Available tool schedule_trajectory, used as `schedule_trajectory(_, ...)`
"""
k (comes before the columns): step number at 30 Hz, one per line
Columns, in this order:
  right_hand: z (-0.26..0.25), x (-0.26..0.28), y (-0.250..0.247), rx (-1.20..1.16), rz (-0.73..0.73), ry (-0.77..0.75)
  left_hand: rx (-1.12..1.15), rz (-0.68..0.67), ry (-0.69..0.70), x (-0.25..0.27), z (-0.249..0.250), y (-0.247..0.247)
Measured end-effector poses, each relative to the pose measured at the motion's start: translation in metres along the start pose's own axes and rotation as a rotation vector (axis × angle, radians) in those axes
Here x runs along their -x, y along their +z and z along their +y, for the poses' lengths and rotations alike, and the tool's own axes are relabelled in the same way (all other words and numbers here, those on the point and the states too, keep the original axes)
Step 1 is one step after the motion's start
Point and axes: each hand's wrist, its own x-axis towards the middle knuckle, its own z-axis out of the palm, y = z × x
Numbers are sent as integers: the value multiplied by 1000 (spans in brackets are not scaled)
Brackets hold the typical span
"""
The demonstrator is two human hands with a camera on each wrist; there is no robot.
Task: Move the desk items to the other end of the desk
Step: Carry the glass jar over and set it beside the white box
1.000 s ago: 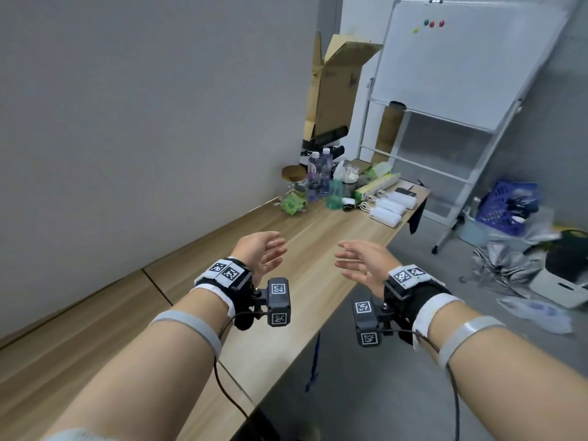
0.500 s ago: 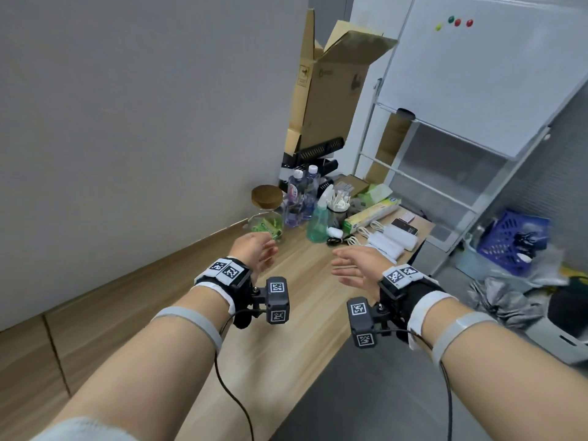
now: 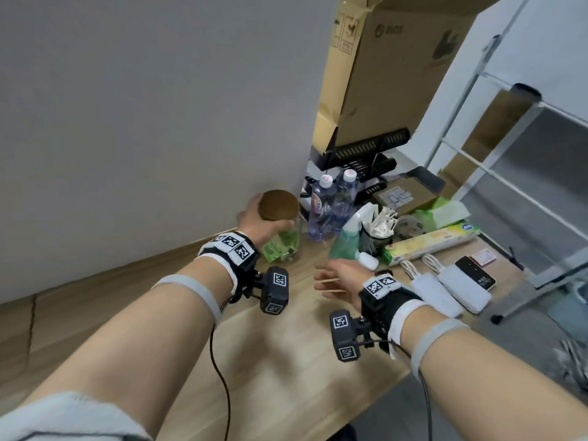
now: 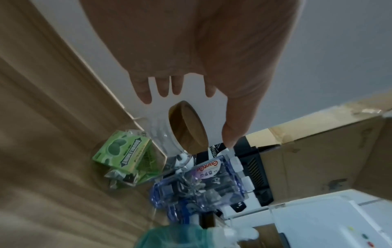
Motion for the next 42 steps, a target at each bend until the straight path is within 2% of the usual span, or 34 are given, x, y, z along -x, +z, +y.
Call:
schedule_trajectory(6,-12,-91,-19,16,-165,132,-318,95,-99,-59,12,47)
schedule_trajectory(10,-8,-125,-18,19,-229,224,-446,199,-76,-75,7,57)
schedule_trajectory(15,1,-147,-3,-126,-252,238,-356,232,-120,-62,-10,30)
schedule_trajectory(18,-1,-152,18,-232,-336,258,-149,296,-191,-43,-34,2)
schedule_trajectory(20,-6,-149,35,-239,-343,257,14,339,-254,-24,-49,-13)
schedule_trajectory(25,-13,-122,90,-129,-367,230,352,474,-447,38,-95,-43)
schedule_trajectory(28,-3,-99,132,-21,-397,178,503,538,-492,84,-122,-77)
schedule_trajectory(34,17,1,251,148,-467,36,626,677,-397,200,-178,-180)
schedule_trajectory(38,54,78,349,205,-512,-23,648,768,-348,301,-222,-257)
schedule_trajectory(42,97,151,444,269,-618,-42,652,873,-344,396,-264,-327)
